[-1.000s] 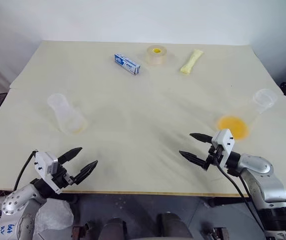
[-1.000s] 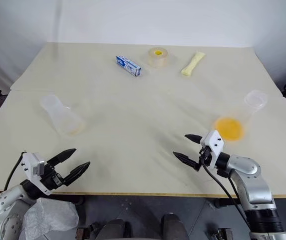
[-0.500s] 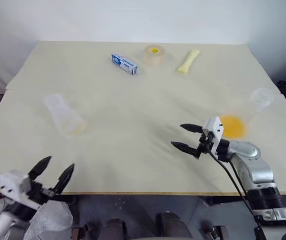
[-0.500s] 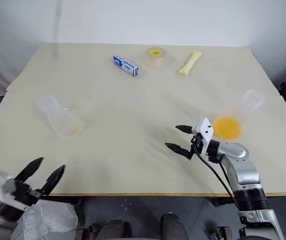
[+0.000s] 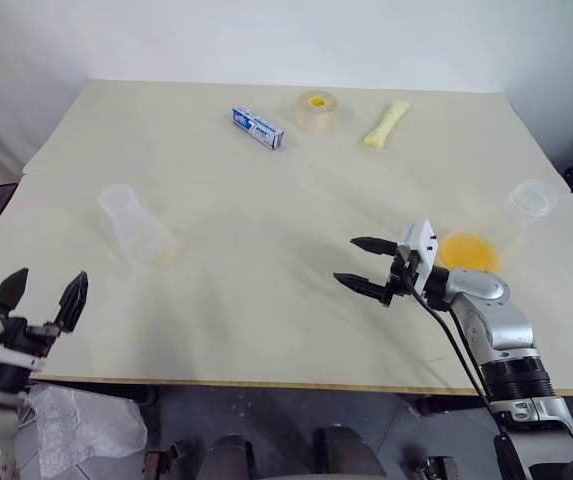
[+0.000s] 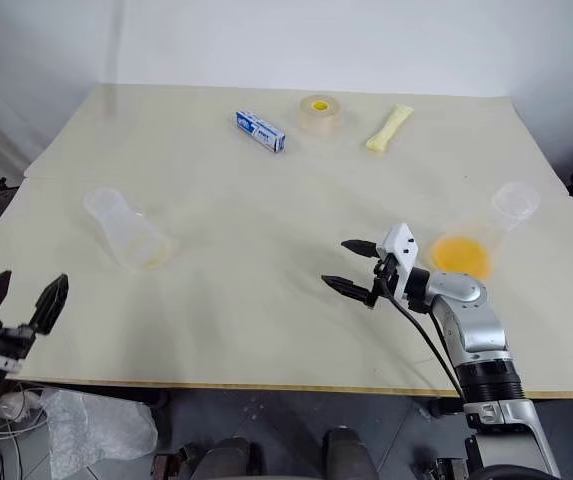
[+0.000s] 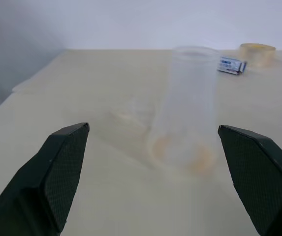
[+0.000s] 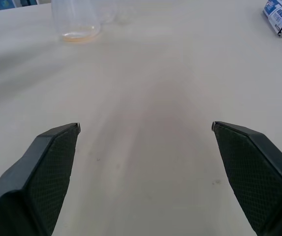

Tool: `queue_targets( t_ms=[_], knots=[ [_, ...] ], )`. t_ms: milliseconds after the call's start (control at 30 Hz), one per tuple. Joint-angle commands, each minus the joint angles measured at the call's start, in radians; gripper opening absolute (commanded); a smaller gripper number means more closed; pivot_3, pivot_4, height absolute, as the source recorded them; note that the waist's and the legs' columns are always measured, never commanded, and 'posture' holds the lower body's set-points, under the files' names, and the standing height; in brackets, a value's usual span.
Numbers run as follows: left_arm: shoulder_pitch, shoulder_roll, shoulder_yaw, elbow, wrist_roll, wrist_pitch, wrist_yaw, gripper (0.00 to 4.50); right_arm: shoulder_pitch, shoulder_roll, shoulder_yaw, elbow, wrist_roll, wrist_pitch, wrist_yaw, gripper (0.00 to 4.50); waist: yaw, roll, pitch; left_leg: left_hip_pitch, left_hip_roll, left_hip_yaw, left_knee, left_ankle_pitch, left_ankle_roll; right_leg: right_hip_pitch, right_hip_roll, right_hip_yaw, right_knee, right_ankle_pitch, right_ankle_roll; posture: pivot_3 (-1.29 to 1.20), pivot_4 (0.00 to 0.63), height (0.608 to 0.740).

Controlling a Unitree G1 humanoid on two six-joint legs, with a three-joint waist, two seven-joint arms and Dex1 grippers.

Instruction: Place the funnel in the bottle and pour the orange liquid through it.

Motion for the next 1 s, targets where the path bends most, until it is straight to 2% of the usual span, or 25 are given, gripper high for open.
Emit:
queue_targets(
  t_ms=[33,333,567,767,900,1000],
  knots=[
    [-0.081,0.053,-0.025,0.092,0.034,-0.005,-0.022,4.46,-0.014,0.005,-0.012,-0.061,0.022,0.000,-0.001,4.50,-0.007,0.000,0.000,0.000,0.000,0.001,0.000,0.000,0.000,-0.001,-0.001,-0.001,0.003,0.000,0.000,0.00,0.150,0.740],
    [-0.352,0.154,-0.177,0.388,0.109,-0.076,-0.206,4.46,0.000,0.003,-0.015,-0.156,0.064,0.057,0.011,4.50,-0.017,0.000,0.000,-0.002,-0.001,-0.001,0.003,0.000,-0.002,-0.004,-0.008,-0.020,0.007,0.000,0.000,0.00,0.150,0.740],
    [-0.453,0.158,-0.222,0.492,0.140,-0.113,-0.257,4.46,0.011,-0.002,-0.031,-0.179,0.069,0.053,0.000,4.50,-0.024,0.001,0.000,-0.002,-0.002,-0.001,0.004,0.000,-0.001,-0.004,-0.012,-0.026,0.008,0.000,0.000,0.00,0.150,0.740],
    [-0.551,0.155,-0.251,0.594,0.170,-0.155,-0.275,4.46,0.024,-0.009,-0.040,-0.208,0.079,0.066,-0.003,4.50,-0.020,0.001,0.001,-0.004,-0.003,-0.002,0.009,0.000,-0.001,-0.004,-0.016,-0.045,0.011,0.000,0.000,0.00,0.150,0.740],
    [-0.583,0.155,-0.268,0.638,0.179,-0.158,-0.295,3.56,0.031,-0.018,-0.048,-0.218,0.089,0.080,-0.002,4.50,-0.018,0.001,0.001,-0.004,-0.003,-0.004,0.010,0.000,-0.001,-0.003,-0.016,-0.046,0.011,0.000,0.000,0.00,0.150,0.740],
    [-0.605,0.155,-0.279,0.664,0.183,-0.160,-0.315,2.57,0.033,-0.018,-0.054,-0.222,0.095,0.086,-0.017,4.50,-0.017,0.001,0.001,-0.004,-0.003,-0.004,0.011,0.000,-0.001,-0.002,-0.016,-0.047,0.011,0.000,0.000,0.00,0.150,0.740]
  ],
)
